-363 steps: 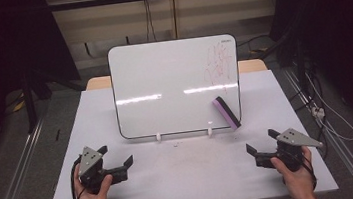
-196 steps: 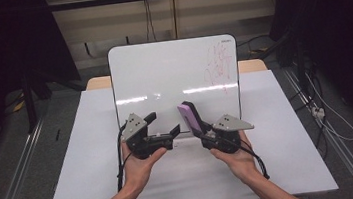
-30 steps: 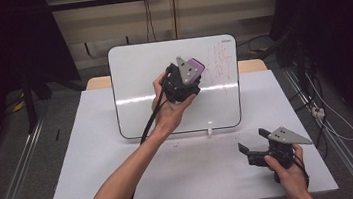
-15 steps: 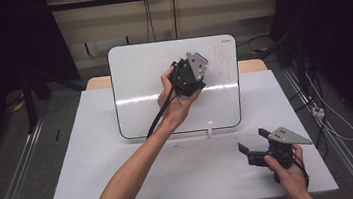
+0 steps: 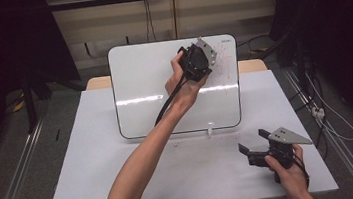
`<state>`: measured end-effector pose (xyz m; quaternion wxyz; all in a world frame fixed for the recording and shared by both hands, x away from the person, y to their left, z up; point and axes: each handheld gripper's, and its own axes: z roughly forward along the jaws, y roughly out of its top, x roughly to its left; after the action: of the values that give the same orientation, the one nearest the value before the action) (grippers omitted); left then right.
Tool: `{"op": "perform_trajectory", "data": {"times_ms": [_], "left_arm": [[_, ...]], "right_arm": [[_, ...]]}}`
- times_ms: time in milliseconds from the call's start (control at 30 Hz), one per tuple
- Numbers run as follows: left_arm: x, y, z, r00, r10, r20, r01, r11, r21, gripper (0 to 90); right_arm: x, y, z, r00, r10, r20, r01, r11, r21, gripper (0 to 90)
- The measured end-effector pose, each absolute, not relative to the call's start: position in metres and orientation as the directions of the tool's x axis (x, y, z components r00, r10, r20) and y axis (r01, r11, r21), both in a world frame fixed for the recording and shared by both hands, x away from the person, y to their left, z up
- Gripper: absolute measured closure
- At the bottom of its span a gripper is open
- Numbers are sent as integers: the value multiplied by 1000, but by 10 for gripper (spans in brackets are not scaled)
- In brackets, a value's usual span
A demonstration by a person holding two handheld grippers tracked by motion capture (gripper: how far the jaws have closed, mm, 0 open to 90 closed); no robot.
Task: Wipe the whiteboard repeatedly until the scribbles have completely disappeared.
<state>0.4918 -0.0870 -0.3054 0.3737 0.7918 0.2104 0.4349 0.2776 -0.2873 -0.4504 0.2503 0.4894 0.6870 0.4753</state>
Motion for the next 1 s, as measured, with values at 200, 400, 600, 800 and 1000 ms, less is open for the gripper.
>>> {"op": "perform_trajectory", "data": {"times_ms": [200,400,600,800,1000], "left_arm": [[495,-95,-313,524,640,562,1,-661,751,414],[489,-101,-320,532,610,588,-14,-688,726,414],[470,-109,-342,566,576,591,-42,-695,717,414],[458,-110,-355,608,518,602,-80,-714,696,414],[483,-110,-333,596,587,548,-21,-670,742,414]], "right_arm": [[277,-287,-451,-404,906,125,437,71,897,77],[277,-286,-451,-407,905,122,434,75,898,77],[277,-286,-451,-410,904,119,433,78,898,77],[277,-285,-450,-411,904,118,433,80,898,76],[278,-286,-451,-412,903,118,435,81,897,77]]}}
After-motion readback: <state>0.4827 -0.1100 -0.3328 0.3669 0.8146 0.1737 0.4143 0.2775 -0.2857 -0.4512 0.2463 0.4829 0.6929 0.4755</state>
